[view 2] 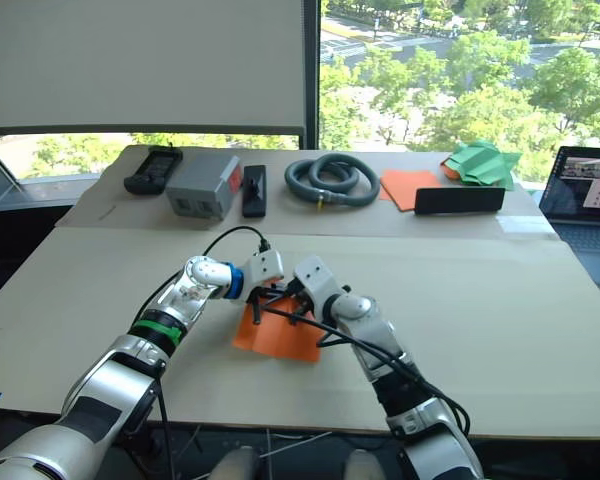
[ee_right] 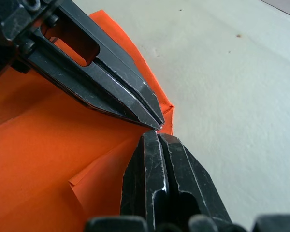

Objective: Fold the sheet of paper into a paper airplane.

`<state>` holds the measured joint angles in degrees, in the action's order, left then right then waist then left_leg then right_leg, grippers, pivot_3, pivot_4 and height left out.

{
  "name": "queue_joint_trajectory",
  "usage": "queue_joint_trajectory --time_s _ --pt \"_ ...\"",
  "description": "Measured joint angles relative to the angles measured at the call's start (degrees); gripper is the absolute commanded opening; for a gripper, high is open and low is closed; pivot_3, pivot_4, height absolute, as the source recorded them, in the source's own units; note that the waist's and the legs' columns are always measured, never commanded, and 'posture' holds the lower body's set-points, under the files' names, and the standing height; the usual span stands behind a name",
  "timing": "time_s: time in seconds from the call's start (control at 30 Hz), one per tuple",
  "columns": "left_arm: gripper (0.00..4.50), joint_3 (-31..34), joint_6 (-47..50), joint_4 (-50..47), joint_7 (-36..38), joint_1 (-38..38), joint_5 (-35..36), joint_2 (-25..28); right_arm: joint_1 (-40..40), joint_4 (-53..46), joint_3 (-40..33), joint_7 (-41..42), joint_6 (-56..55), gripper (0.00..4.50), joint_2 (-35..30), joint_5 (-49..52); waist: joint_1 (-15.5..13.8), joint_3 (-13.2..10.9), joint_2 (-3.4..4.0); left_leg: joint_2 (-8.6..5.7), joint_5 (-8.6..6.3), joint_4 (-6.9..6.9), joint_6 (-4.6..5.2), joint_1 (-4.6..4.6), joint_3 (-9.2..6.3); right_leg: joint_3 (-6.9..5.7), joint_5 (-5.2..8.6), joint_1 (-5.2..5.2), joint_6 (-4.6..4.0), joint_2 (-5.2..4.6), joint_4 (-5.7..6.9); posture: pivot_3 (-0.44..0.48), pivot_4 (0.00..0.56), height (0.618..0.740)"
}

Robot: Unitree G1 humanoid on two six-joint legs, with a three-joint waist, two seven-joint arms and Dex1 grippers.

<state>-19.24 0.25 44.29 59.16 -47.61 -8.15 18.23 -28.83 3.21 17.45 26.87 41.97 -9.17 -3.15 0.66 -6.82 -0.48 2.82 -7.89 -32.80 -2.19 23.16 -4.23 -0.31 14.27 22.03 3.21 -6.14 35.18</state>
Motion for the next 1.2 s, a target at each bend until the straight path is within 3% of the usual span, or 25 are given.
queue_joint_trajectory --time_s 0.73,1.2 --pt "0.00 0.1 -0.1 0.3 0.0 0.3 -0.2 -0.4 7.3 -10.1 -0.2 -1.2 6.1 0.03 -1.8 0.3 -0.1 0.3 -0.09 0.00 -0.01 0.00 -0.02 0.00 0.00 0.00 0.06 -0.01 -0.03 -0.01 -0.05 0.000 0.150 0.711" --pt "0.00 -0.1 -0.2 0.5 0.0 0.3 -0.3 -0.7 14.5 -19.1 -0.7 -2.0 7.7 0.03 -6.2 2.4 -0.5 0.5 -0.34 0.00 -0.22 0.00 -0.36 0.00 0.00 -0.01 0.09 -0.03 -0.04 -0.03 -0.12 0.000 0.150 0.711"
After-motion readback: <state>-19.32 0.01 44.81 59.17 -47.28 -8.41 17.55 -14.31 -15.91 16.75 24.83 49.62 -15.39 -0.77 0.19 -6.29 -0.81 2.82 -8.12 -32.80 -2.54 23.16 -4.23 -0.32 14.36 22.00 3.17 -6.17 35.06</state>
